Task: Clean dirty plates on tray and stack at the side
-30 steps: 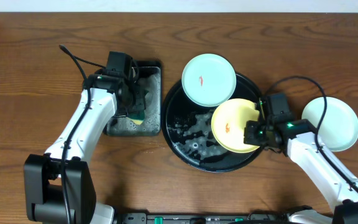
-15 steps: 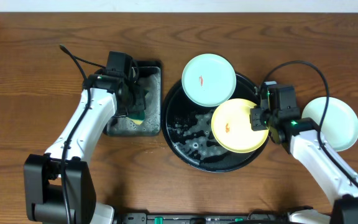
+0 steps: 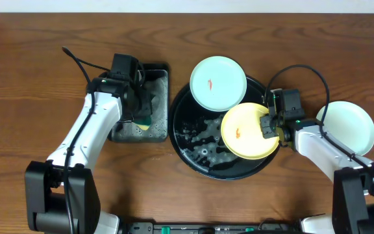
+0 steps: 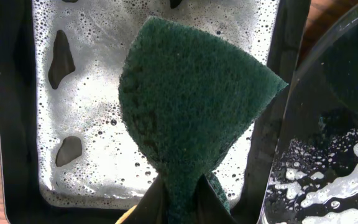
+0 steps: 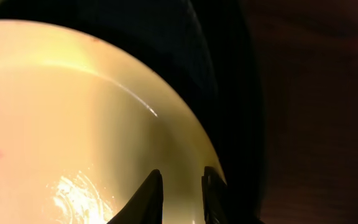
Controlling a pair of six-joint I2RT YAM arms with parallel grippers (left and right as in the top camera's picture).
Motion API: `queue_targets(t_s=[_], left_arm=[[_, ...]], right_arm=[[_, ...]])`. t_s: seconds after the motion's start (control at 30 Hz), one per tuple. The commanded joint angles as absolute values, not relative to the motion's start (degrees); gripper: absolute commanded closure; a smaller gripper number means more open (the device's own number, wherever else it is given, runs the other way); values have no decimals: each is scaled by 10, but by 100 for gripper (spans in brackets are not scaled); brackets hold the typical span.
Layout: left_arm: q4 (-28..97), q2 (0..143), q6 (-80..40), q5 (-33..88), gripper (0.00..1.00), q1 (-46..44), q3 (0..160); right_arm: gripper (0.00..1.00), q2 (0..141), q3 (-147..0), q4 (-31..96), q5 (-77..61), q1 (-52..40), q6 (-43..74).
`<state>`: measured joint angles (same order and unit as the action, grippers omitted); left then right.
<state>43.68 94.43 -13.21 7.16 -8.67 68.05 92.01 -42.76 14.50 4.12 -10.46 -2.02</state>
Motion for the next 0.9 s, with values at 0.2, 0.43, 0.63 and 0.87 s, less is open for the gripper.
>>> queue_targets(t_s=[0.2,0.43,0.63,0.87], left_arm=[[438,947,-123,69,90,-84,678],[439,947,-123,69,90,-84,678],[438,947,-123,69,90,-84,678],[438,947,-123,69,90,-84,678]], right_arm=[[80,878,-441,143,36,-95,-55],[75,869,-441,136,35,-64,-61],[75,922,-441,125,-1,-53,-61],[84,948,-441,127,-16,-53,-61]])
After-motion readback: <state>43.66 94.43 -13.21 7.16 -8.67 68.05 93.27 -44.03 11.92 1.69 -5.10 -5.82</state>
